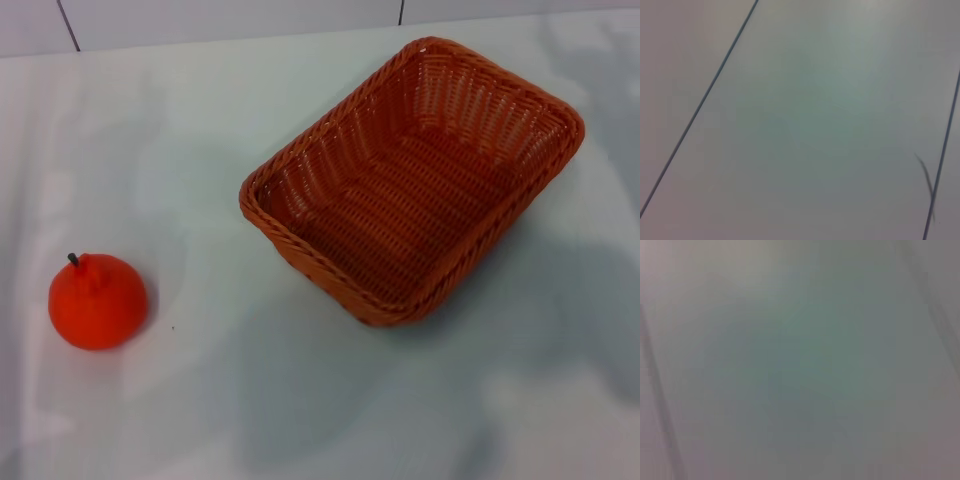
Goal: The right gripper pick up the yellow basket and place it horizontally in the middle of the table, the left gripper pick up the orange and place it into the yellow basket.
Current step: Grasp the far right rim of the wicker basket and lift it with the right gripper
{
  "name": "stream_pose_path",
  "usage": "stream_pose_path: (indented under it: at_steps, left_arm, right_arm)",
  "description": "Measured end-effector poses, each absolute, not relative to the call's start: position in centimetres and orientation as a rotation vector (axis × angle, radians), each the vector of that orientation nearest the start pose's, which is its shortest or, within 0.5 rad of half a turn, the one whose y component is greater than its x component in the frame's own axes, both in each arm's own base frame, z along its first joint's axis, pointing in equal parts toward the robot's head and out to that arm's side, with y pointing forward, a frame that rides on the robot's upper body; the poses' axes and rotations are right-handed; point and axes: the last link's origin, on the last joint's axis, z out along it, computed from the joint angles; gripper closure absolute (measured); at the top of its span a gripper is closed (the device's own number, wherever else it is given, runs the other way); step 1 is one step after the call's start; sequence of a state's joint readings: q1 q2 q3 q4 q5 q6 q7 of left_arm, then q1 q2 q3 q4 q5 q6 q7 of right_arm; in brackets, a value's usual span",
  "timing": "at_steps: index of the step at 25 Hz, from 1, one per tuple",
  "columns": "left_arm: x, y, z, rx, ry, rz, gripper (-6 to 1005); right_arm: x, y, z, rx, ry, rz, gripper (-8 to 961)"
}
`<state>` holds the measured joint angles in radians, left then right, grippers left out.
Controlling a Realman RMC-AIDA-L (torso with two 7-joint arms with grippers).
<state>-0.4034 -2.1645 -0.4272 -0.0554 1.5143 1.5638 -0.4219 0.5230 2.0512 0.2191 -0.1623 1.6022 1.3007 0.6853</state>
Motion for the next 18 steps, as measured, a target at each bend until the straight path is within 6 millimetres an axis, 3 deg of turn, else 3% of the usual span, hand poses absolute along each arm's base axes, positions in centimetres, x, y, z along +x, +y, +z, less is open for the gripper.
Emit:
stream_pose_path:
  at_steps: [5, 10, 15, 18]
  left_arm:
    - [-33.4, 28.7, 2.5, -1.094, -0.623, -1.08, 350]
    - [-33.5, 28.9, 2.2, -1.096, -0.645, -1.074, 352]
    - [-33.5, 28.9, 2.1, -1.096, -0.659, -1.072, 352]
    - [-33.5, 29.0, 1.9, -1.097, -0.671, -1.075, 351]
  right_arm:
    - [33.9, 38.0, 9.6, -0.861, -1.828, -1.225, 85]
    - [30.5, 39.7, 12.0, -1.046, -2.135, -0.937, 85]
    - [26.1, 40.4, 13.7, -1.239, -2.439, -0.814, 84]
    - [23.8, 40.9, 14.3, -1.297, -2.573, -0.834, 84]
